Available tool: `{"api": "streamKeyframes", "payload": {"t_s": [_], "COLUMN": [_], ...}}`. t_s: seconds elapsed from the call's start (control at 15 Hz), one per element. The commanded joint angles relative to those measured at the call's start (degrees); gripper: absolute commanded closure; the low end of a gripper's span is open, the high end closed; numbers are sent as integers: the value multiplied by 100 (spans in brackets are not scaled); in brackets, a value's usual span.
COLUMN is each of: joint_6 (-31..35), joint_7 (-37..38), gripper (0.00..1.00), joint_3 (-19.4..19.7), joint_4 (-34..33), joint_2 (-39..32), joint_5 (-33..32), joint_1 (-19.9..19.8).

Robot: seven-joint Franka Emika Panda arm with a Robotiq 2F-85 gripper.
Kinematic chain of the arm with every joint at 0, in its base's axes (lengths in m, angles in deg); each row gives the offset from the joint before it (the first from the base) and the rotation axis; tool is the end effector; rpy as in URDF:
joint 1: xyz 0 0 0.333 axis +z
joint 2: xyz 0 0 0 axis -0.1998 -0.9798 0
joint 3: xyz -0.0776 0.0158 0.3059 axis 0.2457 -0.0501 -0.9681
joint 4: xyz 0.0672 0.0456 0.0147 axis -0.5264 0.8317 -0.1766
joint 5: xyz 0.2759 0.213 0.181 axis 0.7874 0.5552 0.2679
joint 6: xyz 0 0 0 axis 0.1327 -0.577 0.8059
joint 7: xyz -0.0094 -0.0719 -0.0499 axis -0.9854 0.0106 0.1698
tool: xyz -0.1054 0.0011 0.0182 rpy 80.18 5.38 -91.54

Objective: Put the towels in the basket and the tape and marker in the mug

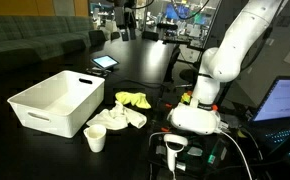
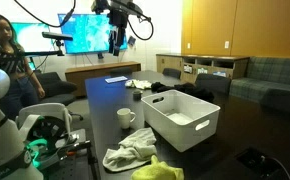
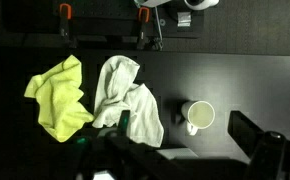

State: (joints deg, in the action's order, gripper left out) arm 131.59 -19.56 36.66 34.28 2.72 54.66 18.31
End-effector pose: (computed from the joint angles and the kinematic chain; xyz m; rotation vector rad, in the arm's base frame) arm 0.4188 0.1341 0.5368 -3.0629 -0.0912 0.3960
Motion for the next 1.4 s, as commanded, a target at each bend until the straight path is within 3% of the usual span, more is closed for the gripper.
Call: {"api": "streamKeyframes", "payload": {"t_s": [0.0, 0.67, 0.8, 1.33], "joint_6": [-12, 49, 100, 1236], "joint_7": [-3, -84, 54, -362], "gripper": [0, 0, 0, 0], "joint_3": [-17, 40, -75, 40], "joint_4": [-26, 121, 420, 1241], "joint_2": [-4, -250, -278, -1036], "joint_5": [3, 27, 218, 206], "joint_1": [-21, -59, 56, -4]}}
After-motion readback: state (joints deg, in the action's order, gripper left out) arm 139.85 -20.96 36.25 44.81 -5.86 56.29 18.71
